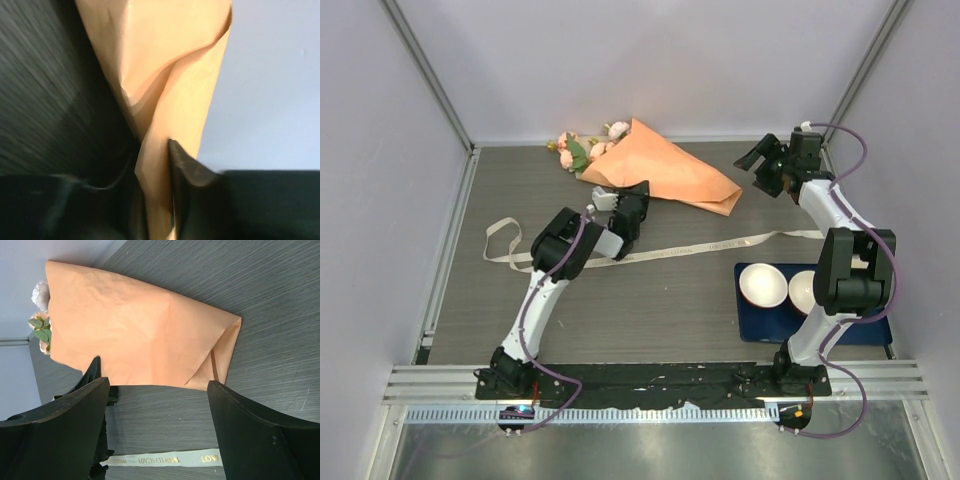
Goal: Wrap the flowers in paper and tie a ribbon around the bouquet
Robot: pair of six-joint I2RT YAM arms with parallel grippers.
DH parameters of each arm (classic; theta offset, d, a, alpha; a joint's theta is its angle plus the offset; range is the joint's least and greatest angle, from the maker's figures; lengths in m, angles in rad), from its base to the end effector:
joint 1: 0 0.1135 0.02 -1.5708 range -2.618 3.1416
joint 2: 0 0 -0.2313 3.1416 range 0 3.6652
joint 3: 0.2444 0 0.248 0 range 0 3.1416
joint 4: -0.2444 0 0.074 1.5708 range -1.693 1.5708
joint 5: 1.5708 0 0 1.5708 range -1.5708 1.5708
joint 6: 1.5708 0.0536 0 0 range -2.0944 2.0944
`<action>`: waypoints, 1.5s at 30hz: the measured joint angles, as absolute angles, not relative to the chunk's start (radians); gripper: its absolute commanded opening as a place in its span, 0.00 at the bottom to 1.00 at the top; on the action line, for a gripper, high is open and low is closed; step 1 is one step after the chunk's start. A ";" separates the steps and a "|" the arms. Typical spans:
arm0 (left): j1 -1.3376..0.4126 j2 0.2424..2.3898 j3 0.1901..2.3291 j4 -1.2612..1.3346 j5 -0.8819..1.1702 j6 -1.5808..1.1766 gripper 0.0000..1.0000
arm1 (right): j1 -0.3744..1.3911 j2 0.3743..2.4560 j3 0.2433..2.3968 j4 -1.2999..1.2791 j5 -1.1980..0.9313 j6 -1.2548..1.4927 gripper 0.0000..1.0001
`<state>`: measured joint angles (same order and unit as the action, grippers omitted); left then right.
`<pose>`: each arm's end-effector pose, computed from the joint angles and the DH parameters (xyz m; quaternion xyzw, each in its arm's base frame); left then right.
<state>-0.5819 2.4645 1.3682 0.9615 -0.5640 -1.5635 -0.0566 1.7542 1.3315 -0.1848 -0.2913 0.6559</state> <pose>0.4183 -0.2409 0.0558 -0.5024 0.5517 -0.4550 0.4860 0.4094 -0.0078 0.2254 0.2428 0.8452 0.2582 0.3999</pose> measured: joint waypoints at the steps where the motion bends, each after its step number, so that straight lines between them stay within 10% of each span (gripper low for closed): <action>1: -0.580 2.470 1.369 0.962 -0.562 -1.560 0.13 | -0.057 1.754 1.328 -0.184 -0.292 0.656 0.86; 3: -0.576 2.477 1.362 0.967 -0.552 -1.556 0.00 | -0.057 1.753 1.322 -0.184 -0.292 0.657 0.86; 40: -0.237 2.108 0.842 0.979 0.284 -1.692 0.00 | 0.168 2.172 1.536 -0.216 -0.604 0.377 0.90; 45: -0.221 2.109 0.872 0.932 0.333 -1.667 0.00 | 0.260 2.233 1.602 -0.182 -0.641 0.385 0.73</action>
